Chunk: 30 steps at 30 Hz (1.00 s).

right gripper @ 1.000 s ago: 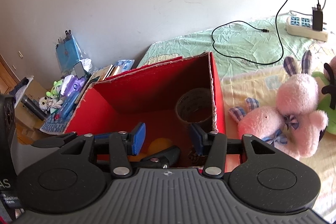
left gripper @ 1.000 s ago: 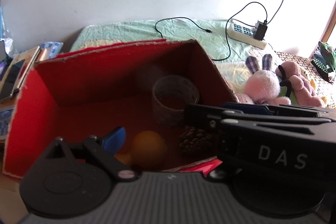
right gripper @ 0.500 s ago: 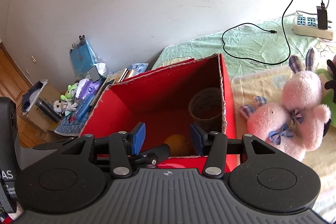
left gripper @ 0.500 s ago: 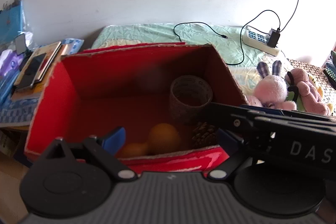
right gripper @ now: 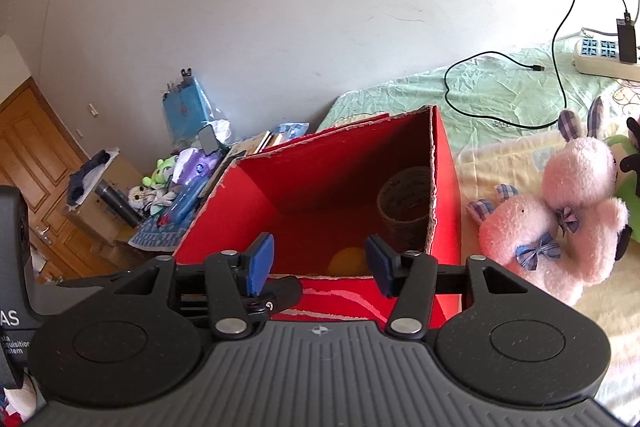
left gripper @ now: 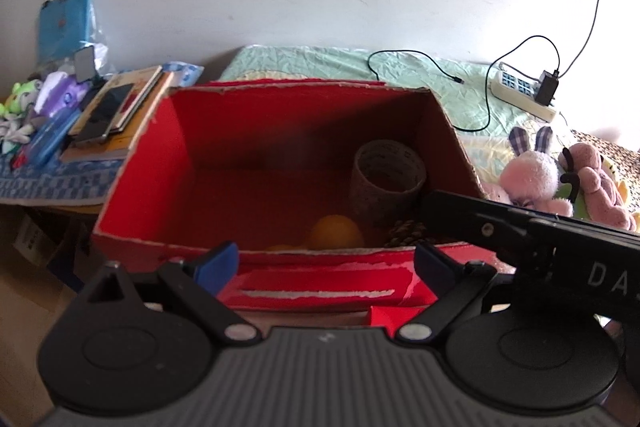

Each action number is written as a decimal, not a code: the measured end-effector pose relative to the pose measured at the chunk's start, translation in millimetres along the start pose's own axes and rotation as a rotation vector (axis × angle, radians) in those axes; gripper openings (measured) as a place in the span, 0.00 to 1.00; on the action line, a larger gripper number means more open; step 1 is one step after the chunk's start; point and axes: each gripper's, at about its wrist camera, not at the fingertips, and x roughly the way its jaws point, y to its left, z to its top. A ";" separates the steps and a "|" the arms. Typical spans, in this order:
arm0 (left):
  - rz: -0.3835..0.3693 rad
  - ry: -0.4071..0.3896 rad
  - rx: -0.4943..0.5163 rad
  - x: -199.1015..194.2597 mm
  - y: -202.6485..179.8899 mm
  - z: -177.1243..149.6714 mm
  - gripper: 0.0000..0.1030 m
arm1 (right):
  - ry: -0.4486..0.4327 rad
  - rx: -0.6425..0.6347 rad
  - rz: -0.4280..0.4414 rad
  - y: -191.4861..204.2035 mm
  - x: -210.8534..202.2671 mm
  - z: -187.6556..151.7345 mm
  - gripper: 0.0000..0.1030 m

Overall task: Organize objects
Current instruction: 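Open the right gripper and withdraw it up out of the box, then move the right gripper down toward the red gift box beside the box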

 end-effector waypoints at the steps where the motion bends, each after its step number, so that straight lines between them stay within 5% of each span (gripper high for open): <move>1: 0.007 -0.002 -0.003 -1.9 -1.3 -1.1 0.92 | 0.003 -0.001 0.007 -1.0 -1.2 -0.6 0.53; 19: 0.111 0.105 -0.053 -0.4 -24.0 -34.4 0.92 | 0.063 0.011 0.073 -23.6 -20.9 -24.9 0.53; 30: 0.093 0.182 -0.036 16.7 -42.8 -52.4 0.92 | 0.134 0.079 0.038 -46.9 -25.2 -37.2 0.53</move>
